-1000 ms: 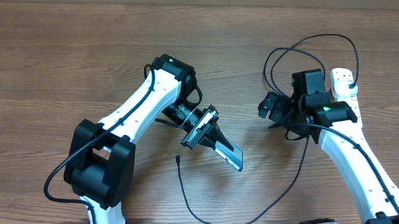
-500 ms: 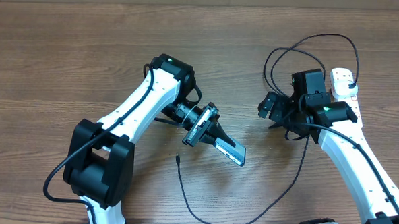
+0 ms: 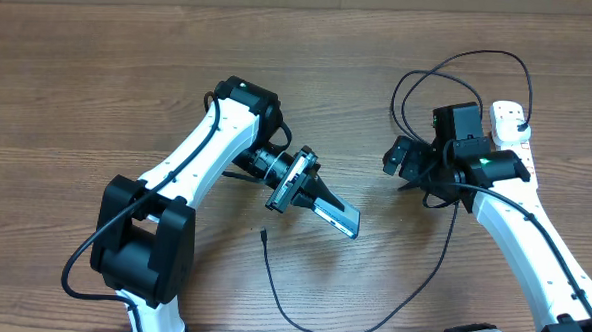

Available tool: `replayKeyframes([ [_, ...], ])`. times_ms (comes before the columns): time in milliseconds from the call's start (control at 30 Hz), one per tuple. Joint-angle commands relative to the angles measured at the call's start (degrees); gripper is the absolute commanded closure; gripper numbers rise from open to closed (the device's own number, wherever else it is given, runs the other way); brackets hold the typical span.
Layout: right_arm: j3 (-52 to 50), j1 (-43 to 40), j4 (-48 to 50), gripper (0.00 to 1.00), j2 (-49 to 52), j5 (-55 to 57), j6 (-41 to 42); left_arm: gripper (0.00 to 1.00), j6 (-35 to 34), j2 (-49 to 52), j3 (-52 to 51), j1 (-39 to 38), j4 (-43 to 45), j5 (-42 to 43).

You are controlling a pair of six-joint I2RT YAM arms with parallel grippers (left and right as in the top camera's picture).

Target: Plug charger to phone and switch on socket

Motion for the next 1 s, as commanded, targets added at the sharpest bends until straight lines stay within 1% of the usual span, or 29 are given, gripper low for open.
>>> replayKeyframes([
  [0,0.2,-0.1,0.1,0.00,0.2,0.6,0.2,0.96,1.4,-1.3,1.0,0.2,-0.4,3.0],
  [133,0.2,-0.1,0.1,0.00,0.2,0.5,0.2,0.96,2.0,-1.3,1.0,0.2,-0.4,3.0],
  [300,0.2,-0.1,0.1,0.00,0.2,0.5,0.2,0.96,8.0,-1.3,1.0,0.2,-0.4,2.8],
  [400,0.2,-0.1,0.1,0.00,0.2,0.6,0.2,0.96,8.9,-1.3,1.0,0.2,-0.4,1.9],
  [533,0.2,-0.1,0.1,0.00,0.2,0.5,0.2,0.96,8.9,-1.3,1.0,0.1,0.2,-5.2],
  [800,0.2,-0.1,0.1,0.00,0.2,0.6,0.2,0.96,8.9,-1.3,1.0,0.1,10.0,-24.0],
  [967,0.2,-0.1,0.1,0.00,0.2,0.5,0.2,0.96,8.9,-1.3,1.0,0.1,18.5,-33.0],
])
